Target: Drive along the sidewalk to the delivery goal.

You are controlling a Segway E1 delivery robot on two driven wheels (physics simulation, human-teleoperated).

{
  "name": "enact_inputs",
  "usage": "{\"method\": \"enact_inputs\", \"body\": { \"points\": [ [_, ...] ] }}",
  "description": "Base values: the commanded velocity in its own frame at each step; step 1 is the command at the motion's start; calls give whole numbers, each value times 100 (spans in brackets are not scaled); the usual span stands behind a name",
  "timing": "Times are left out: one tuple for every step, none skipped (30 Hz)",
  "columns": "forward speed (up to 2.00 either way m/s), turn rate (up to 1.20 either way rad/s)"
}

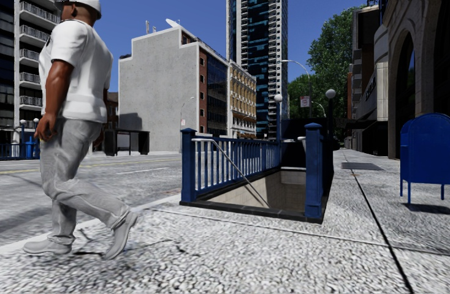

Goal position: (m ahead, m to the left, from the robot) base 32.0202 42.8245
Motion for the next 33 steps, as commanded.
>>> {"method": "enact_inputs", "body": {
  "points": [
    [32, 0],
    [32, 0],
    [31, 0],
    [31, 0],
    [31, 0],
    [31, 0],
    [31, 0],
    [31, 0],
    [31, 0],
    [31, 0],
    [31, 0],
    [31, 0],
    [31, 0],
    [31, 0],
    [31, 0],
    [31, 0],
    [31, 0],
    [31, 0],
    [31, 0],
    [31, 0],
    [31, 0],
    [31, 8],
    [31, 18],
    [31, 21],
    [31, 21],
    [31, 24],
    [31, 26],
    [31, 26],
    [31, 26],
    [31, 27],
    [31, 27],
    [31, 27],
    [31, 28]
  ]
}}
